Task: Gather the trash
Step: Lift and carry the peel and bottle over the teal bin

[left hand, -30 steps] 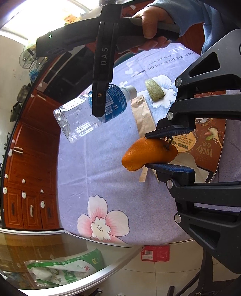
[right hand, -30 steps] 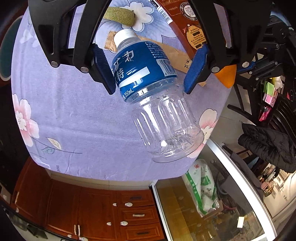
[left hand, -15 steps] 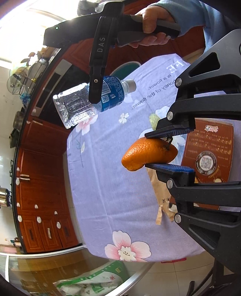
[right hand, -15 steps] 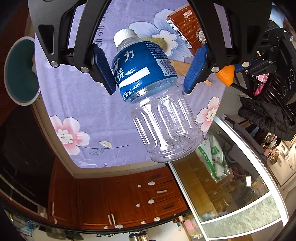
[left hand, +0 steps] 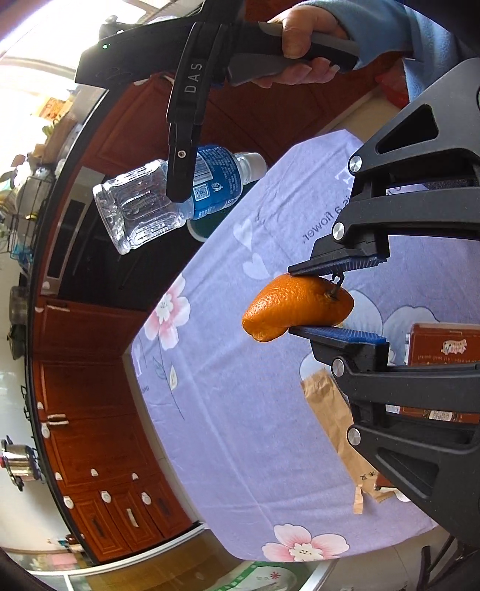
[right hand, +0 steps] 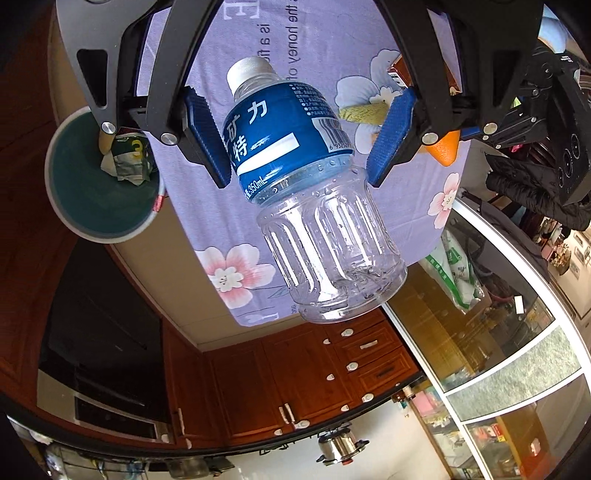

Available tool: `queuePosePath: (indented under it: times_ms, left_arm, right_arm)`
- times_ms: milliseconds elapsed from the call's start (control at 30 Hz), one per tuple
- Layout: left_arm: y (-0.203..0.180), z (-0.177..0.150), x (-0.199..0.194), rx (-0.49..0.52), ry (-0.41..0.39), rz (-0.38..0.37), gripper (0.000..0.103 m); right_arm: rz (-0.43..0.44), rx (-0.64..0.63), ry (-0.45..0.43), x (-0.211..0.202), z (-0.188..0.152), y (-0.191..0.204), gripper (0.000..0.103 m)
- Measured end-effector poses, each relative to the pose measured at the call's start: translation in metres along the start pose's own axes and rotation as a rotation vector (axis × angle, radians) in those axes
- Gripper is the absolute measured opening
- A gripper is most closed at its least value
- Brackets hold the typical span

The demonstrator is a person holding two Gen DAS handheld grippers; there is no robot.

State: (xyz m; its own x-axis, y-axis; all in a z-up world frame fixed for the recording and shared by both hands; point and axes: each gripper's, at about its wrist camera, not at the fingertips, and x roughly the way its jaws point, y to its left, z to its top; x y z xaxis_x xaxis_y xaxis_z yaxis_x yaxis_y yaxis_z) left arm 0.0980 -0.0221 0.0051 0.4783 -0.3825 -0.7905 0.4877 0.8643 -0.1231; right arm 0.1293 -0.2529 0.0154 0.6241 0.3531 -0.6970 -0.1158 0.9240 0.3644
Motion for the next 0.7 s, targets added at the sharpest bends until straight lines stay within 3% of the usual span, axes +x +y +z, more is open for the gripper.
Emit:
queuePosePath:
  times_ms: [467, 700]
  left_arm:
    - [-0.072, 0.020, 0.036, 0.110, 0.045, -0.019, 0.027]
    - [-0.099, 0.033, 0.052, 0.171, 0.068, -0.016, 0.027]
  right_arm:
    - [-0.029, 0.106, -0.044, -0.037, -0.019, -0.067, 0.072]
    - [-0.051, 0.205, -0.111, -0.061, -0.025, -0.117, 0.072]
